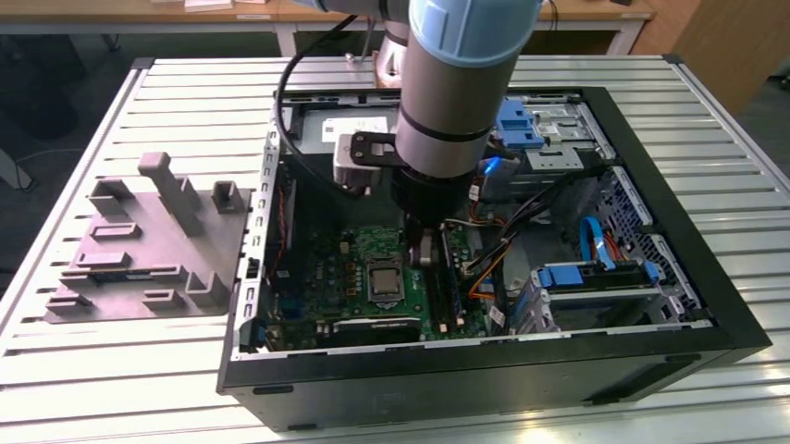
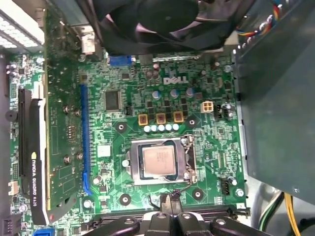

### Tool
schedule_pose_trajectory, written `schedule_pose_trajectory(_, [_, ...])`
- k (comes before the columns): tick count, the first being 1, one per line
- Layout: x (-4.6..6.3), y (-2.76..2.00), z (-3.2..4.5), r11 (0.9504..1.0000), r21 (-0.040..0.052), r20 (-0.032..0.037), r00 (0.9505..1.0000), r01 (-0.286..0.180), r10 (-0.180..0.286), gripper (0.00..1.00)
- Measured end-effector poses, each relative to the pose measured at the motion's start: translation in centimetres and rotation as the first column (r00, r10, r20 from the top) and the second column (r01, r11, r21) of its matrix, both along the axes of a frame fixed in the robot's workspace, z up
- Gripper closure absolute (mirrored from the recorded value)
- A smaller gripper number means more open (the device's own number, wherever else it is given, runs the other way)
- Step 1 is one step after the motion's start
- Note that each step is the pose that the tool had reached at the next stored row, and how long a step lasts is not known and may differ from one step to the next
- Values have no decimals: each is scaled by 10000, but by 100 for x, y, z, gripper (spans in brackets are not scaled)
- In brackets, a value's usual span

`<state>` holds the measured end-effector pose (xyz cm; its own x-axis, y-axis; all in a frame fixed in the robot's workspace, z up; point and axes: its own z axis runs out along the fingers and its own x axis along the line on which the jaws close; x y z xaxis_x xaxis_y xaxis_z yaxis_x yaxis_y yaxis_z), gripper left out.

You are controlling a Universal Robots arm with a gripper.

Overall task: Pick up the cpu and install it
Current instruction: 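Install the first cpu locking lever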

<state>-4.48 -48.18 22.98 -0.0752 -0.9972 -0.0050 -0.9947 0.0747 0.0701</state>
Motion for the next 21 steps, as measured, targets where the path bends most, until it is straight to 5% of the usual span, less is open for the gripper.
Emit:
schedule_pose_trajectory(6, [0,-13,-50,9983,-4,-50,9983,-583,583,89])
schedule_pose_trajectory(12, [-11,-95,-77,9976,-1,-49,9976,-695,695,89])
schedule_pose_trajectory(21, [-17,-145,-164,9954,-1,-49,9954,-962,962,89])
